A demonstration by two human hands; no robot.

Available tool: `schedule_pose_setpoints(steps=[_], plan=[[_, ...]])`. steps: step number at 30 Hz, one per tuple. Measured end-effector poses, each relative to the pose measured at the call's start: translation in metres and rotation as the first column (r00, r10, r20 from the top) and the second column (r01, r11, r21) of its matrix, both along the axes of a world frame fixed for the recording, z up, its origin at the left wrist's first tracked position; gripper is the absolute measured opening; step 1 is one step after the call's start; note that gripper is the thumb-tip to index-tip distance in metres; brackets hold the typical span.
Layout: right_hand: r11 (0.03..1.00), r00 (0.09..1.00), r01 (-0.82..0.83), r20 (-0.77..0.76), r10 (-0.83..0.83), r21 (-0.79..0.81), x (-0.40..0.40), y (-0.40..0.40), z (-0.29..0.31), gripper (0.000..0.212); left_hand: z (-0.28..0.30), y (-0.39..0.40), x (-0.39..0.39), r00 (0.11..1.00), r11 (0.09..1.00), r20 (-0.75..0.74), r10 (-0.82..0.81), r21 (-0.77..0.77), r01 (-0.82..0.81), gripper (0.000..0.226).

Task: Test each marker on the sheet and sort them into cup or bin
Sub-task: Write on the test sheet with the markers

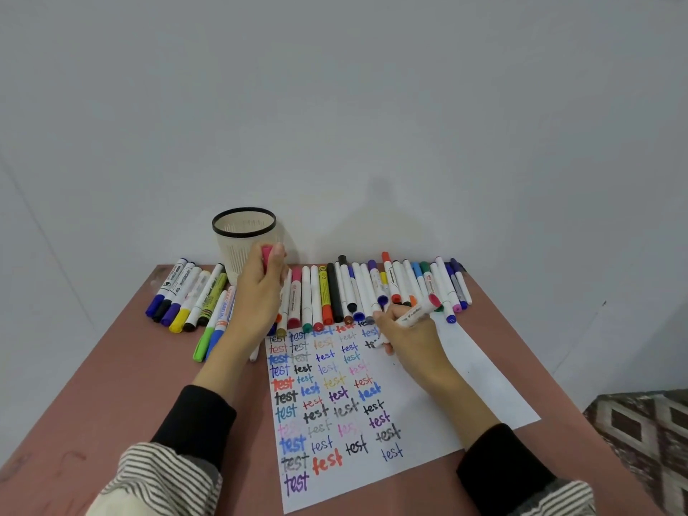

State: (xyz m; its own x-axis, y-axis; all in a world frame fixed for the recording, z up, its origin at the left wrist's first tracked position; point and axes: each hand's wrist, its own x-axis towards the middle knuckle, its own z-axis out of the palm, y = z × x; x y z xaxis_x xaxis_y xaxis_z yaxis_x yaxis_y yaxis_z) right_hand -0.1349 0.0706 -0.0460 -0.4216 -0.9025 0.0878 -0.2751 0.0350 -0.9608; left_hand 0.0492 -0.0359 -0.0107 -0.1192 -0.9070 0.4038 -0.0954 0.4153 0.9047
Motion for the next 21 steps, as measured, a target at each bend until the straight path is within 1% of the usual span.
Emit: schedule_pose_setpoints(steps=[3,9,12,17,21], plan=[[1.0,1.0,-0.009,-0.009,0.01,0.005,0.0,-0.001,-0.004,0.034,-0.001,0.002,-0.001,1.0,1.0,0.002,-0.001,-0.012,0.001,0.028],[0.997,0.994,-0.038,-0.098,0.045,0.071,0.005,0.001,-0.005,0.038,-0.006,0.002,-0.004,0.998,0.998,0.051,-0.025,-0.049,0.027,0.024],[0.996,0.997,-0.027,-0.072,0.033,0.083,0.003,0.001,-0.004,0.034,-0.007,0.005,-0.005,0.996,0.997,0.079,-0.031,-0.07,0.036,0.024],[0.998,0.996,-0.023,-0.09,0.028,0.051,0.005,0.003,-0.004,0.037,-0.011,0.006,-0.006,0.996,0.997,0.071,-0.053,-0.06,0.058,0.024],[0.999,0.997,0.049,-0.061,-0.049,-0.001,0.002,0.002,-0.005,0.038,-0.016,0.008,-0.007,0.995,0.995,0.069,-0.075,-0.061,0.079,0.023]])
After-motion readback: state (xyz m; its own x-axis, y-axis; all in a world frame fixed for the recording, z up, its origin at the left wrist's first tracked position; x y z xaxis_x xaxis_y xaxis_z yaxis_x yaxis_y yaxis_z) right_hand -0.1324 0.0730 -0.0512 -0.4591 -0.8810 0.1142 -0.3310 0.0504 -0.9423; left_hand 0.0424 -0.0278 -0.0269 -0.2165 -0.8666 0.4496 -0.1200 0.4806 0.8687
